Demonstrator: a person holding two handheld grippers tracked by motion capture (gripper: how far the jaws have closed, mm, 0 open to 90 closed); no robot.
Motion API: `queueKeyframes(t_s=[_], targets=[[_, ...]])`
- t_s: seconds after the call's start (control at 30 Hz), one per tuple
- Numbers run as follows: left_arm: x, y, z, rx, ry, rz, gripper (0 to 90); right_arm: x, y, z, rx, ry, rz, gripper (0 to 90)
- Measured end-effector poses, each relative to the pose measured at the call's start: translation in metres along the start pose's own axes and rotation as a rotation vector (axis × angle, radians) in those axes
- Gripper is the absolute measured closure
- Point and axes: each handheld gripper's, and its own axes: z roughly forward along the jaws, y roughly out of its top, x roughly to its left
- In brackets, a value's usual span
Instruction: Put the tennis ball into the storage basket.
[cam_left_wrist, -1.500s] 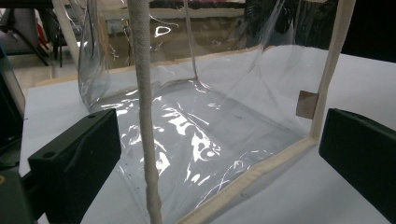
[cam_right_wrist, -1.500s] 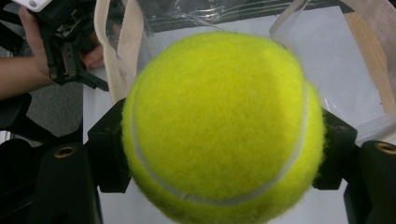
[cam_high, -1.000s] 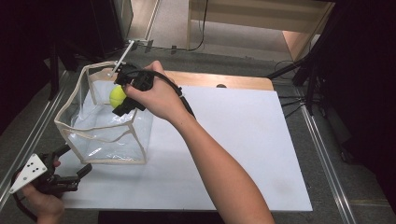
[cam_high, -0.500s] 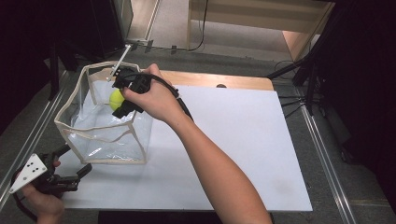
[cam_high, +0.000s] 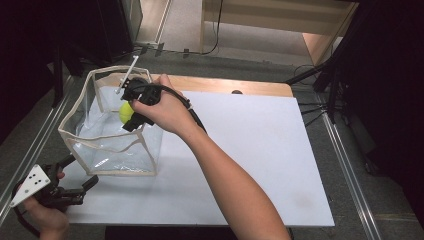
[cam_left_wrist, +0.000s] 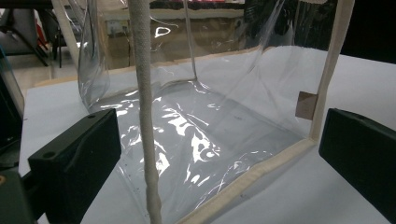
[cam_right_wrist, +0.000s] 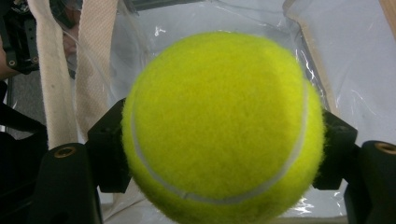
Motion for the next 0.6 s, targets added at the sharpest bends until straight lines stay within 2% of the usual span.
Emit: queueKeyframes(t_s=[0.13, 0.27, 0.37, 0.43, 0.6], targets=[[0.0000, 0.0001, -0.0001, 0.002, 0.001, 0.001, 0.0, 0.0017, -0.0005, 0.0012, 0.014, 0.005, 0.001, 23.8], [0.0000, 0.0001, 0.0001, 0.001, 0.000, 0.003, 0.0, 0.0048, 0.0000, 0.0024, 0.037, 0.002, -0.022, 23.6], [0.0000, 0.0001, 0.0000, 0.003, 0.001, 0.004, 0.0, 0.0073, 0.0007, 0.0027, 0.036, -0.004, -0.018, 22.9], [0.0000, 0.0001, -0.0001, 0.003, 0.001, 0.004, 0.0, 0.0074, 0.0008, 0.0018, 0.031, 0.000, -0.024, 17.6], [0.0000, 0.0001, 0.0001, 0.001, 0.000, 0.002, 0.0, 0.0086, 0.0008, -0.0034, 0.001, -0.013, -0.030, 12.1]])
